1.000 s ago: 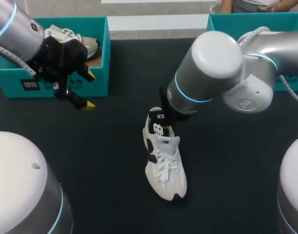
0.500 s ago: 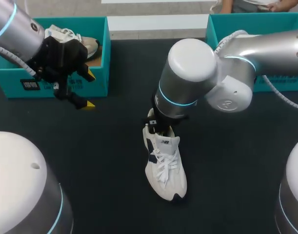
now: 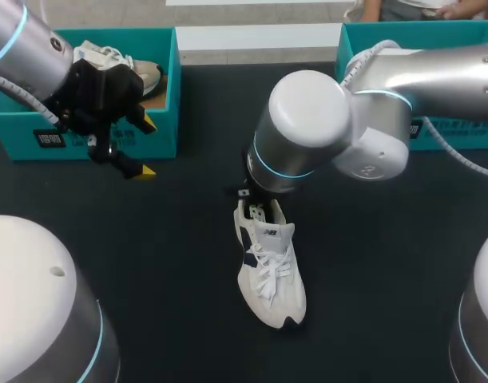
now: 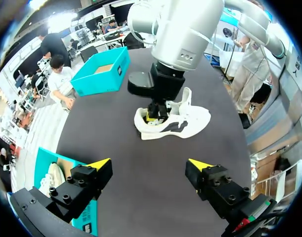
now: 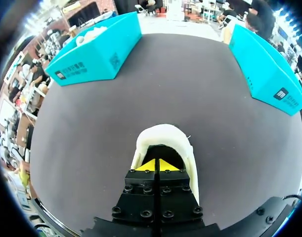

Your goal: Take the shoe out of the shoebox, open the shoe tongue, remove and reinsert the insole, then place the shoe into the shoebox

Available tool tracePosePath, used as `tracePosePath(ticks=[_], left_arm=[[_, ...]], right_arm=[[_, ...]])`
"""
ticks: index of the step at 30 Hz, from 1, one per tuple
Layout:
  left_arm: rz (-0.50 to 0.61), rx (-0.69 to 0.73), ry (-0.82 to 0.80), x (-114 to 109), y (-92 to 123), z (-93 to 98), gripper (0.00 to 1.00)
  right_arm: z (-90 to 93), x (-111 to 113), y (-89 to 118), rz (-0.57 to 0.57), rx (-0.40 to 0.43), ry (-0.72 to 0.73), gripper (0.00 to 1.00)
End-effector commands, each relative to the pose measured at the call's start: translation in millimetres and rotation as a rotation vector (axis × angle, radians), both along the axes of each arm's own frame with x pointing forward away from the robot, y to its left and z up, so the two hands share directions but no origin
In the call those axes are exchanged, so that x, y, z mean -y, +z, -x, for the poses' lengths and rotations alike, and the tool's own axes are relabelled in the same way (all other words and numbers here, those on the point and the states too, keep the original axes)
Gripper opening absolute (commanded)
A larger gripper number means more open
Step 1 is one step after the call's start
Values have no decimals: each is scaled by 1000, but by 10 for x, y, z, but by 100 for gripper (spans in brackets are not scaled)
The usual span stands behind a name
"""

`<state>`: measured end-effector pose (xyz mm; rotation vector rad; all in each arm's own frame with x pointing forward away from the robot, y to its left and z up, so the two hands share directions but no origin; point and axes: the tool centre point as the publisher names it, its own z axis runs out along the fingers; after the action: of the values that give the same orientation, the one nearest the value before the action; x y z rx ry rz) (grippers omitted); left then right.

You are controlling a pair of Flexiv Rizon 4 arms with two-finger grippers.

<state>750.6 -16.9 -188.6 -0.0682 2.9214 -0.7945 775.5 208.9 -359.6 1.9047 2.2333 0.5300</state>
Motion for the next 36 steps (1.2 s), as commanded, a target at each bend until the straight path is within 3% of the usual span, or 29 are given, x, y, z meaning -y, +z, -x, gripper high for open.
tracePosePath(ticks=[1, 9, 18, 23, 31, 36], left_arm=[[-1, 2, 0, -12, -2, 12, 100], [-1, 2, 0, -12, -2, 12, 100], [-1, 2, 0, -12, -2, 12, 100], [-1, 2, 0, -12, -2, 12, 100], [-1, 2, 0, -12, -2, 12, 100], [-1, 2, 0, -12, -2, 12, 100]], right_arm=[[-5, -39, -179, -1, 25, -5, 0], [-49, -36, -347, 34, 73, -6, 0], [-119, -16, -44, -4, 161, -13, 0], [-184, -48, -194, 11, 175, -15, 0], [-130, -30, -396, 12, 180, -7, 0], [-96, -12, -343, 39, 156, -17, 0]])
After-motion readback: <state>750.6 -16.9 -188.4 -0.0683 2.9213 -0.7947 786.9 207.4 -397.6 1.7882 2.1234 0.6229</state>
